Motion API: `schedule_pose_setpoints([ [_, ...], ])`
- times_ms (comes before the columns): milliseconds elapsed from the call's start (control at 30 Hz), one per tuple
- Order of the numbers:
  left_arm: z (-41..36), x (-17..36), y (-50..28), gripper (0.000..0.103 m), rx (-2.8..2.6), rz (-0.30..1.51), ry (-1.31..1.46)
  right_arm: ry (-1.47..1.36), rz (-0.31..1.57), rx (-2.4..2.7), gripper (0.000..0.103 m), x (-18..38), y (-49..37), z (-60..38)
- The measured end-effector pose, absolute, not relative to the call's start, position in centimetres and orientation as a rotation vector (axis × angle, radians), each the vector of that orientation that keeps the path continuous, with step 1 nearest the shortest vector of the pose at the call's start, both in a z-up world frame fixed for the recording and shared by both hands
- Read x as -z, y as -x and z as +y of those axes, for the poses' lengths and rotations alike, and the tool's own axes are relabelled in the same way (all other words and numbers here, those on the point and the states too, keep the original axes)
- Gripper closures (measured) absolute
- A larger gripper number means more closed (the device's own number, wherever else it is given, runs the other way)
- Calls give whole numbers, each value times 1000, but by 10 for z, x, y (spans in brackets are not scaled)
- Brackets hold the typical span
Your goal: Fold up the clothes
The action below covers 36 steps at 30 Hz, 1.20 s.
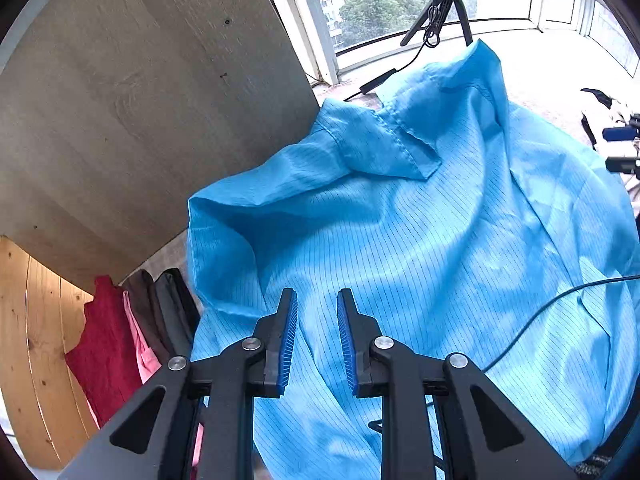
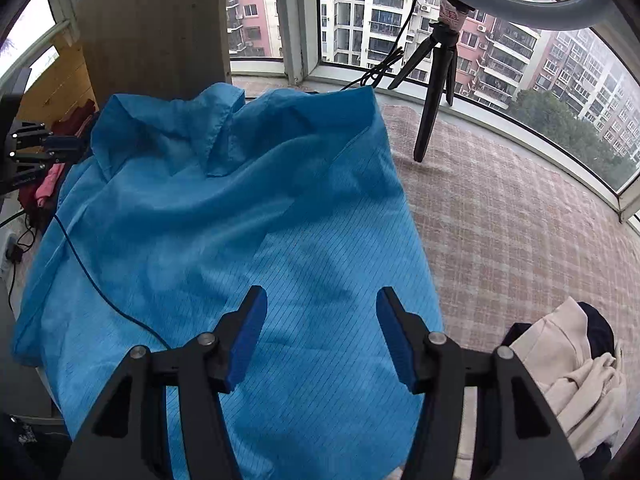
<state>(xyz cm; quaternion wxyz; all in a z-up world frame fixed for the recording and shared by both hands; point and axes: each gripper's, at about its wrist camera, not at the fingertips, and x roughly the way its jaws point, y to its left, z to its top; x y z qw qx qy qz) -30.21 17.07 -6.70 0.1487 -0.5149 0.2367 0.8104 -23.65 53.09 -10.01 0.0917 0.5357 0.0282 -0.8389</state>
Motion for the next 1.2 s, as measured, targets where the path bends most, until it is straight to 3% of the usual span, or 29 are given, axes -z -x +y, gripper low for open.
schedule_pose_setpoints([
  [100,139,60,261,78,-2347,573,1519,-1620,-21,2400,47,123,176,494],
  [333,75,90,133,73,-2359,366,1698,-1670,-60,2383,47,147,92,441],
  [533,58,91,40,72,-2259,211,1717,-1551,-262,2534,47,83,32,477],
  [667,62,82,11,60,-2227,61,1628,-1456,-390,2574,46,43,-14,493],
  [900,113,134,-5,58,-2119,309,1615,-1557,-197,2545,42,94,-74,428],
  [933,113,142,-2,58,-2122,314,1628,-1566,-168,2534,42,105,-79,418],
  [1000,110,153,4,75,-2123,298,1654,-1578,-105,2507,42,122,-82,401],
  [1067,107,154,6,85,-2114,288,1645,-1590,-43,2479,42,138,-86,383],
  [1200,98,153,9,96,-2107,281,1620,-1633,150,2457,42,167,-90,358],
])
